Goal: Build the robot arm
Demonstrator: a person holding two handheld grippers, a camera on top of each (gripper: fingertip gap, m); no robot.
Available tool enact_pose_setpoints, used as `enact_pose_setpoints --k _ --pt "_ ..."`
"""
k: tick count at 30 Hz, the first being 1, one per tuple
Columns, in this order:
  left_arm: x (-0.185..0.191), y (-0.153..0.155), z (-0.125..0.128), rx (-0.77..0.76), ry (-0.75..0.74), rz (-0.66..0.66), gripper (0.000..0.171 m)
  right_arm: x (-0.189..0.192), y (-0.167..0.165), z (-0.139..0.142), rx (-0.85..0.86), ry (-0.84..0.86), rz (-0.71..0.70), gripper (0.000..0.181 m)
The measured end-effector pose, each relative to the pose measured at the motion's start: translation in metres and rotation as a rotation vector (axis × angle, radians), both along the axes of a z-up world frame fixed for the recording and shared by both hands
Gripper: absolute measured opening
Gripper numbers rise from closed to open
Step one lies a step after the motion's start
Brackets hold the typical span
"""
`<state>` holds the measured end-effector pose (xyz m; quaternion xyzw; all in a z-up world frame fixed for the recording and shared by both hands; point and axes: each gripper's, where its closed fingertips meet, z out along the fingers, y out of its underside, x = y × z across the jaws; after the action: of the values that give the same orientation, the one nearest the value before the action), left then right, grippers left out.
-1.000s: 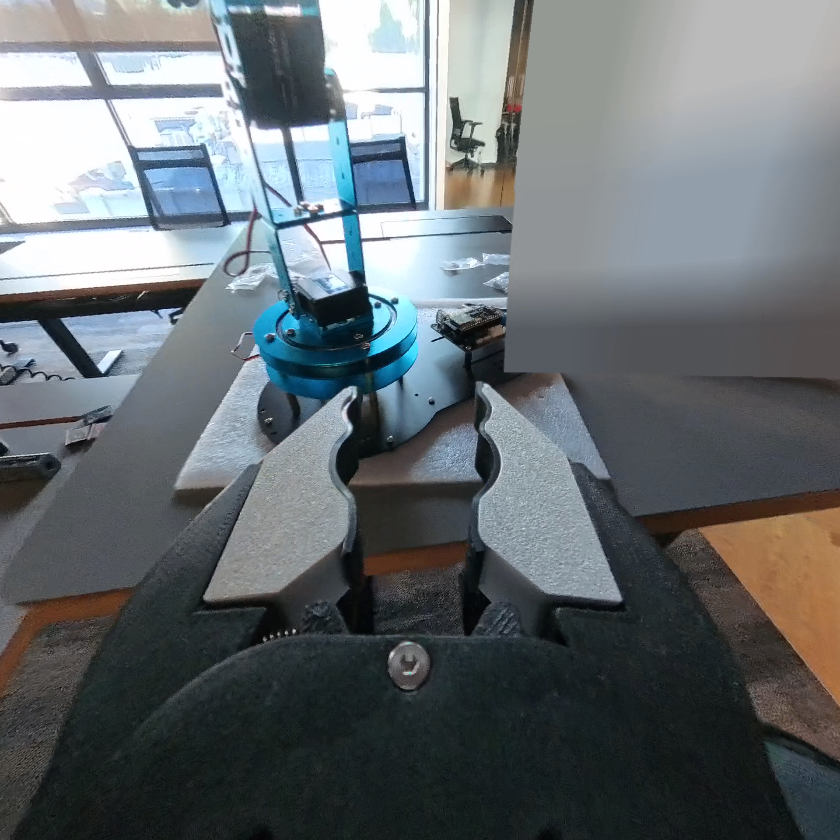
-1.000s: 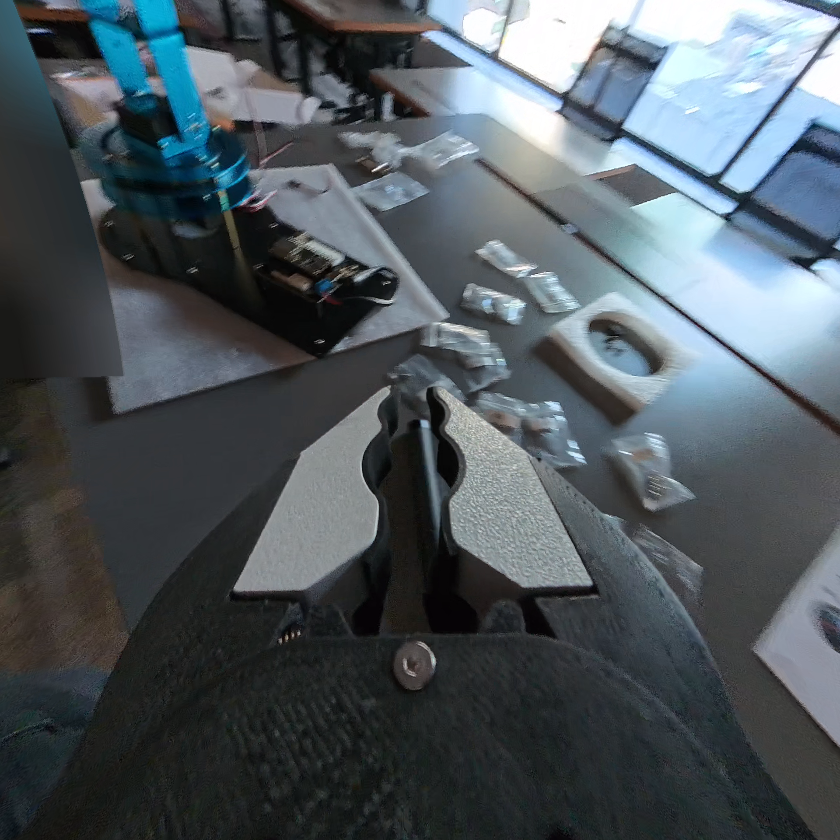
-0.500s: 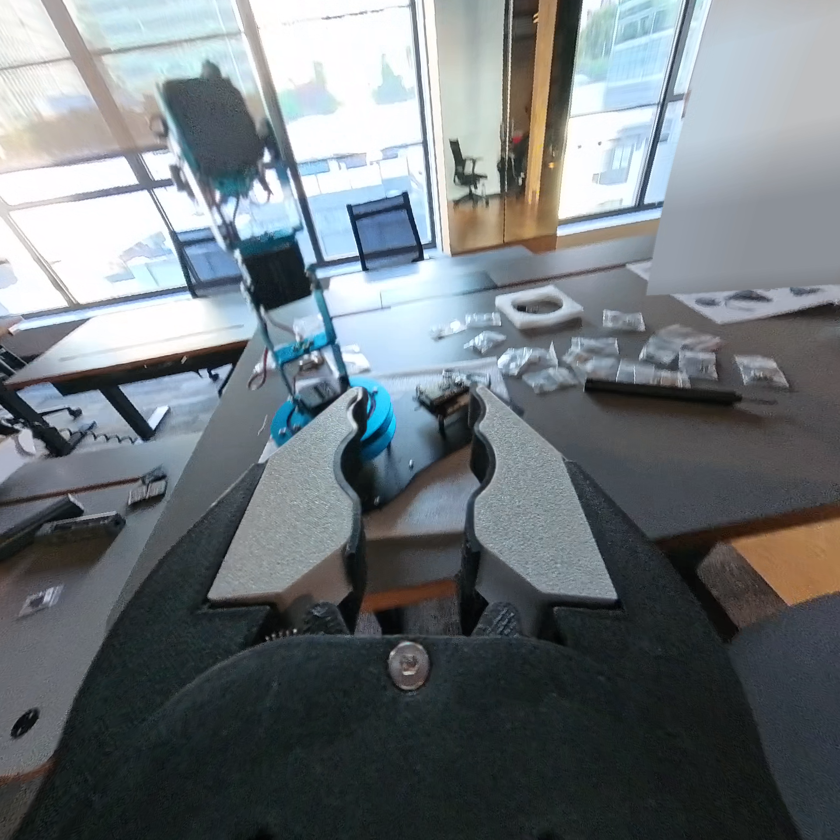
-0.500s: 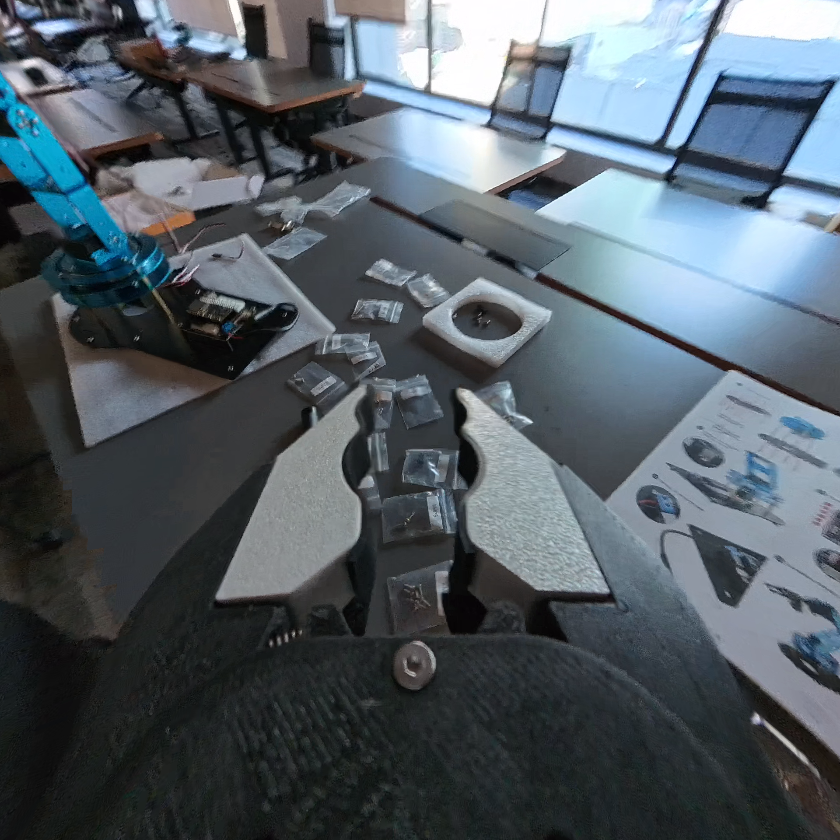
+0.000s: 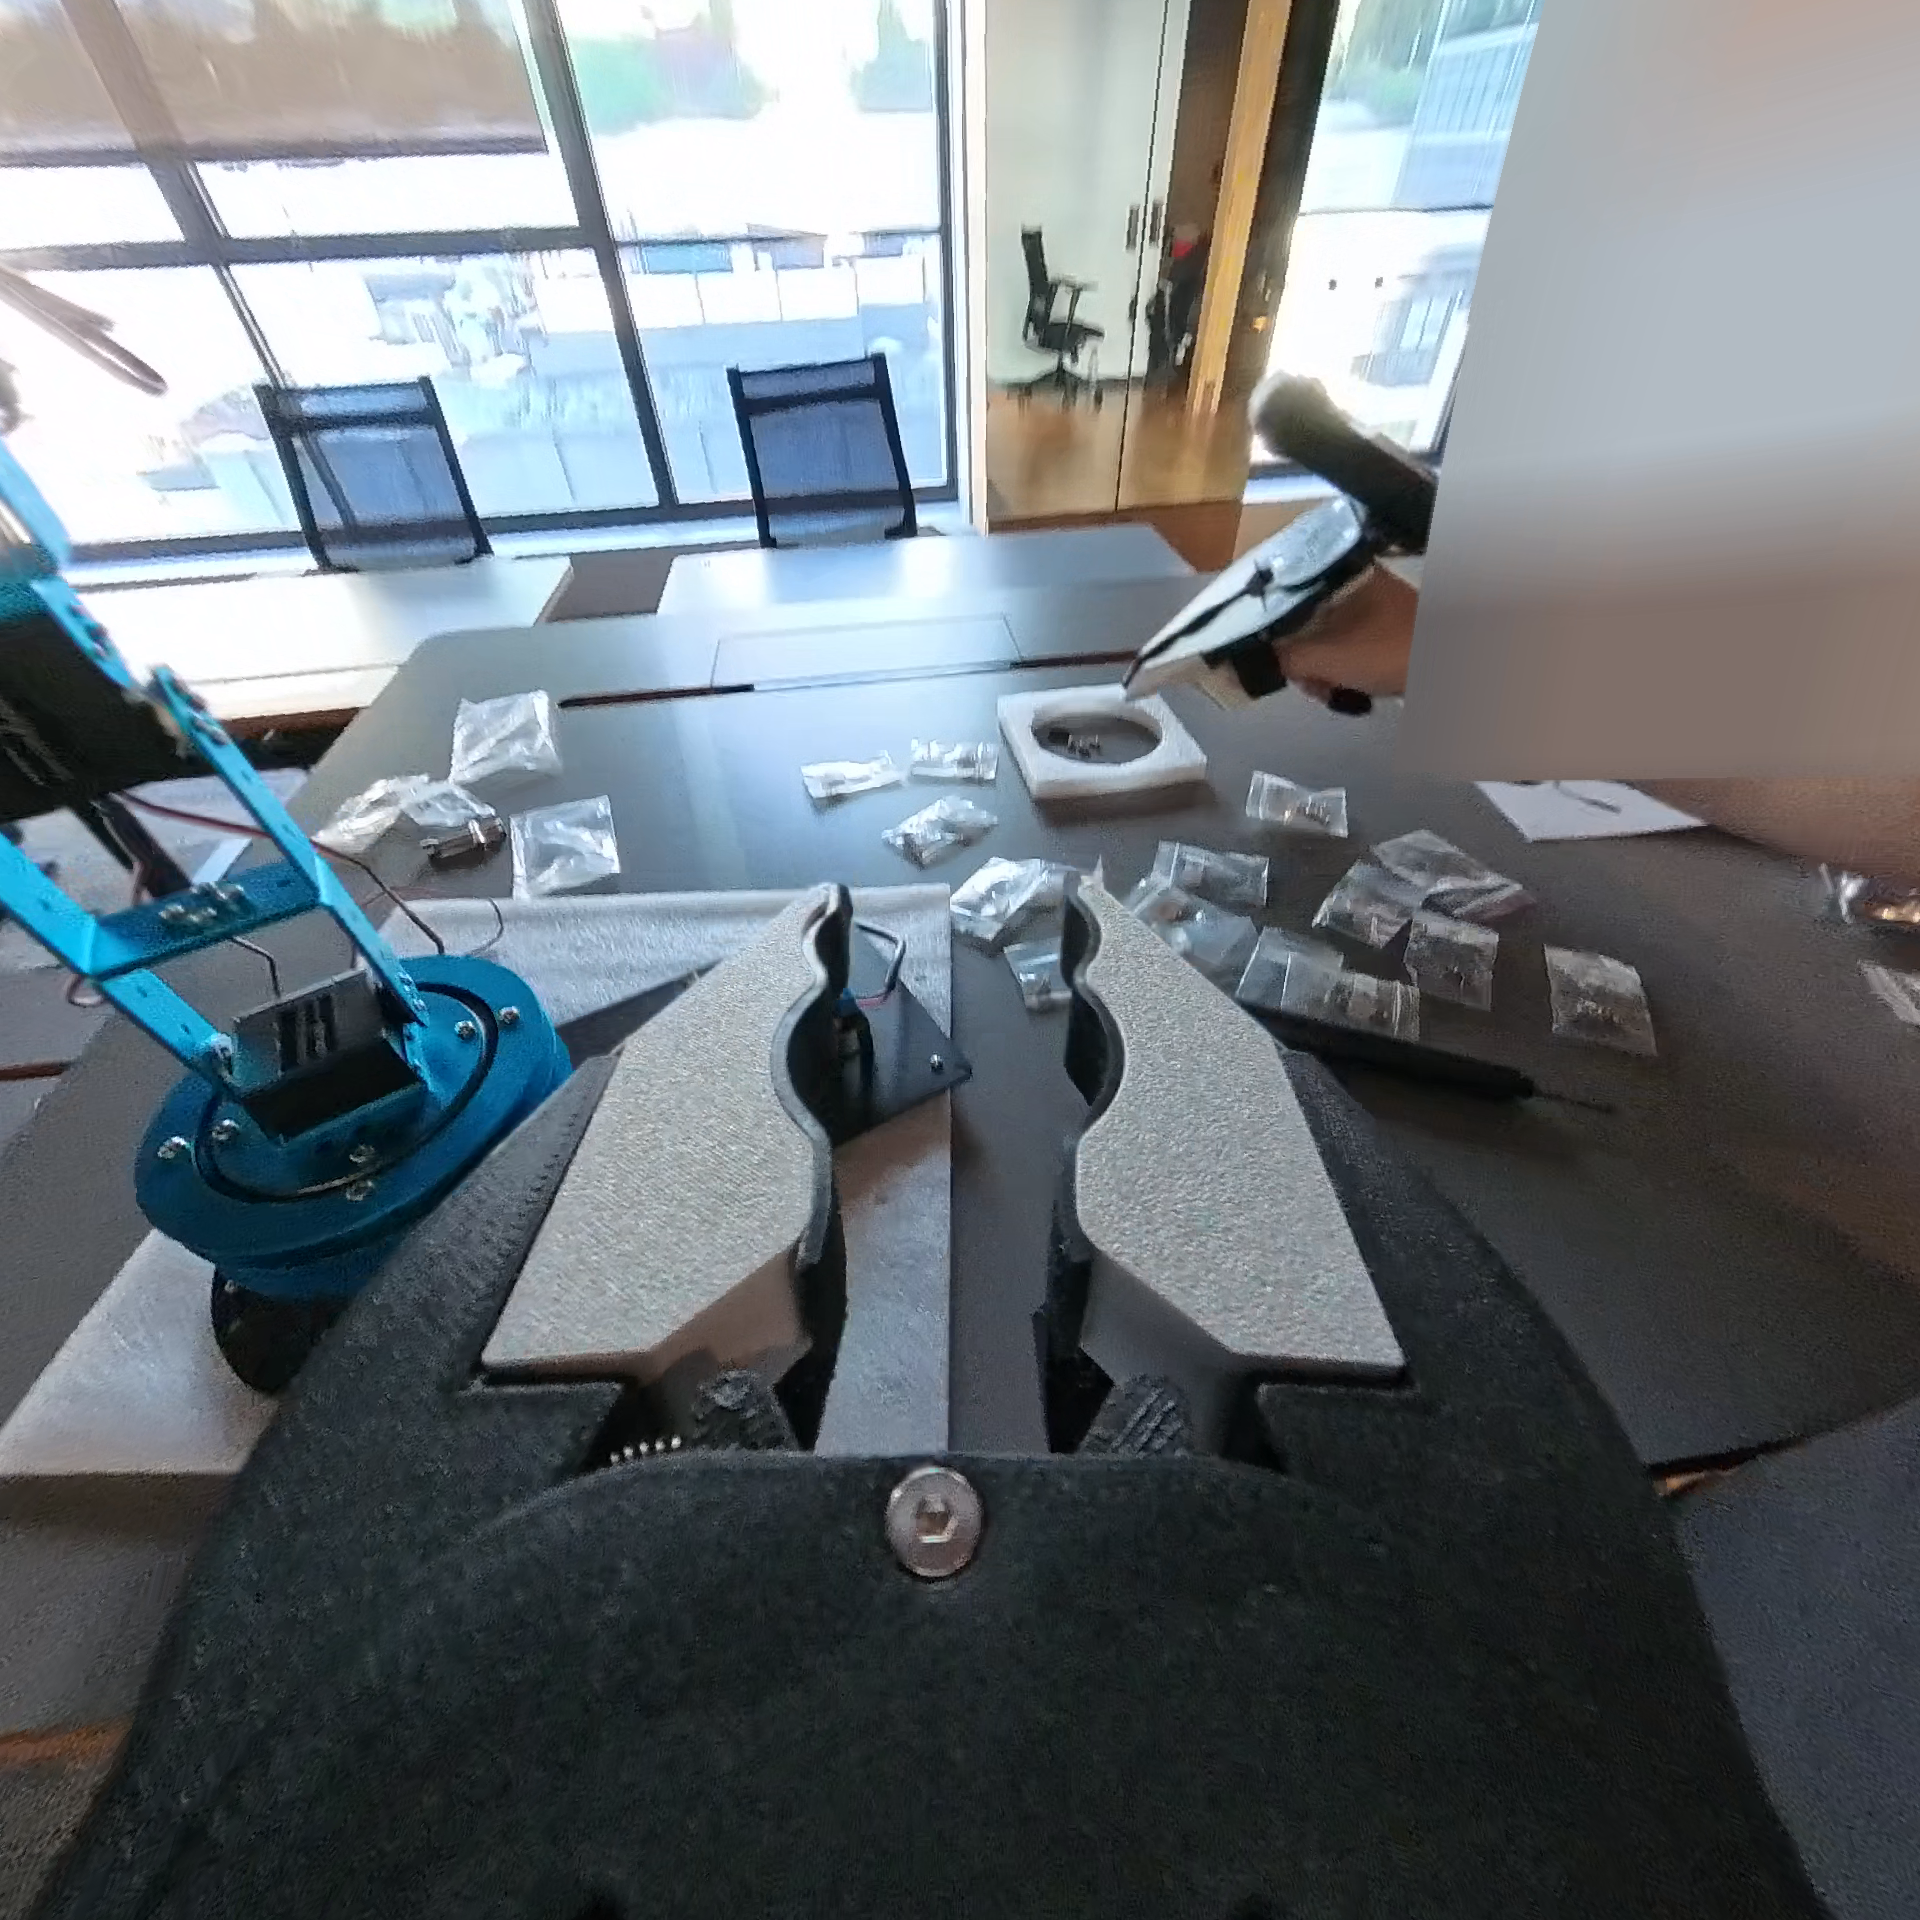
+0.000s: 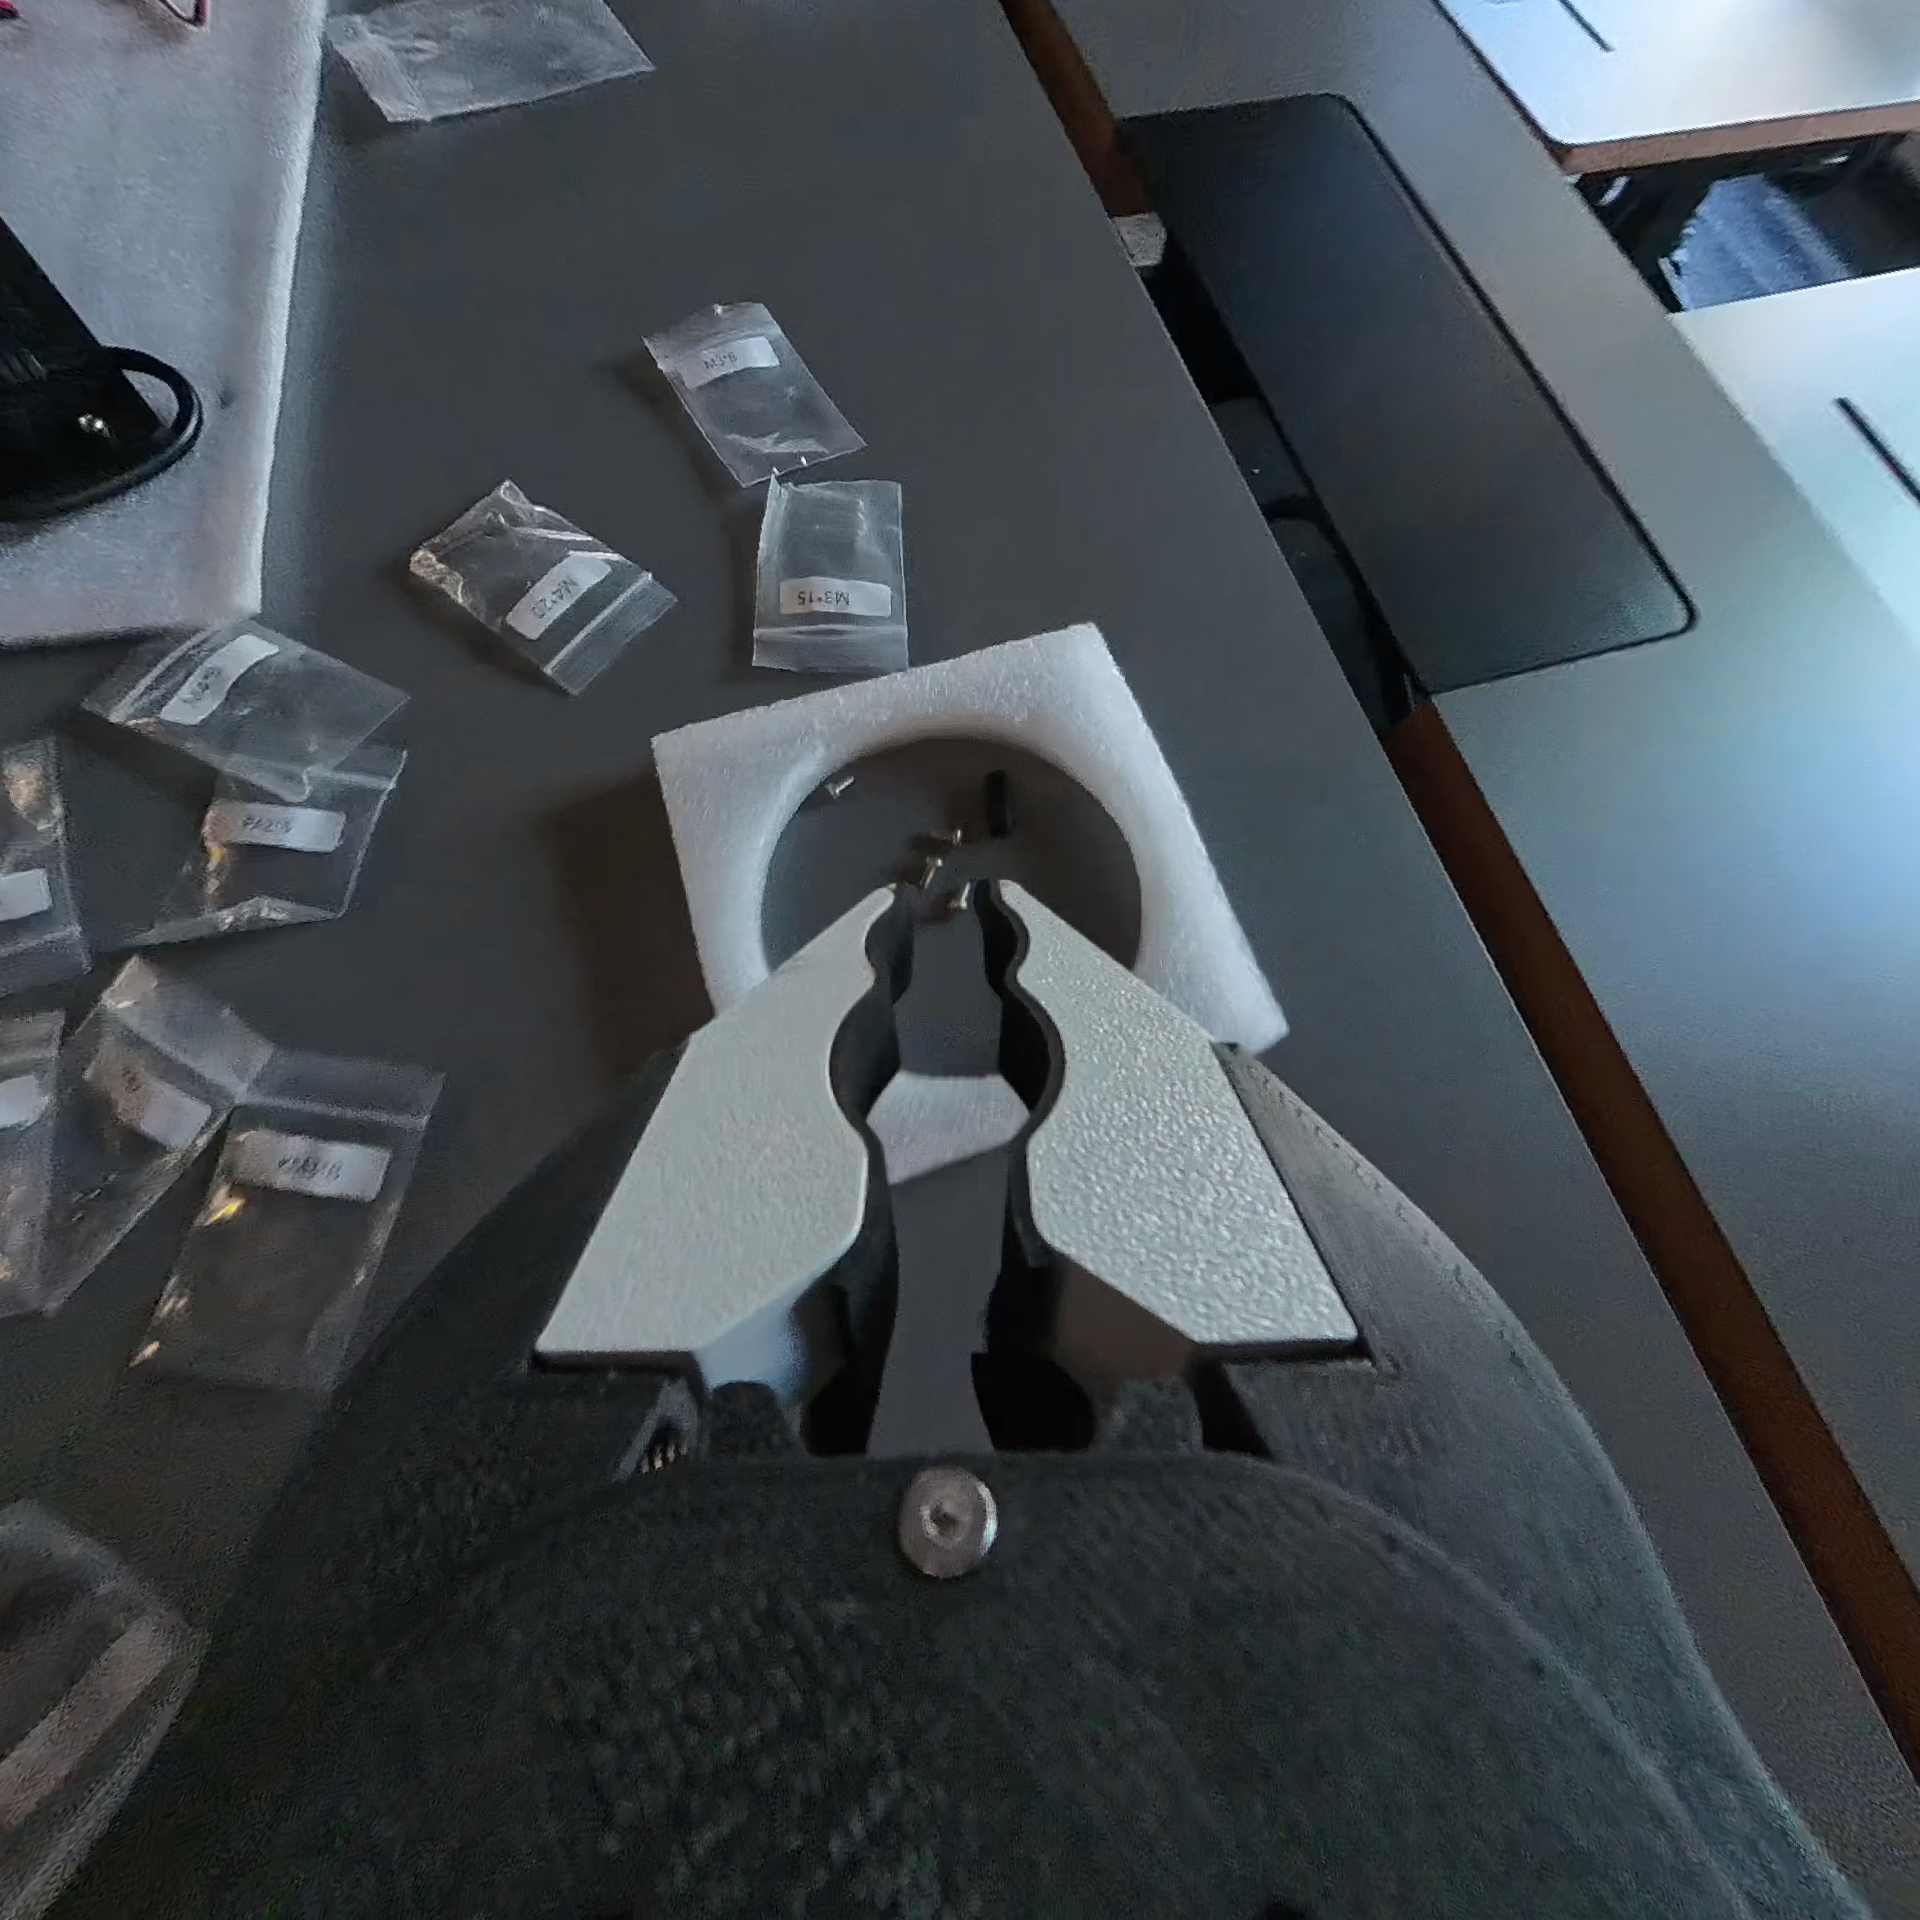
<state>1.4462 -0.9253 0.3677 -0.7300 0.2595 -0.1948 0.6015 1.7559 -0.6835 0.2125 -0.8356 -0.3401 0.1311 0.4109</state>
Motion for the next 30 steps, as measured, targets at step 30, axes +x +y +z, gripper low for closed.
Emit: enact_pose_setpoints --k 30 --pt "-0.014 -0.008 -0.025 -0.089 0.059 0.053 0.04 -0.01 0.015 -0.04 -0.193 -0.054 -0.022 0.002"
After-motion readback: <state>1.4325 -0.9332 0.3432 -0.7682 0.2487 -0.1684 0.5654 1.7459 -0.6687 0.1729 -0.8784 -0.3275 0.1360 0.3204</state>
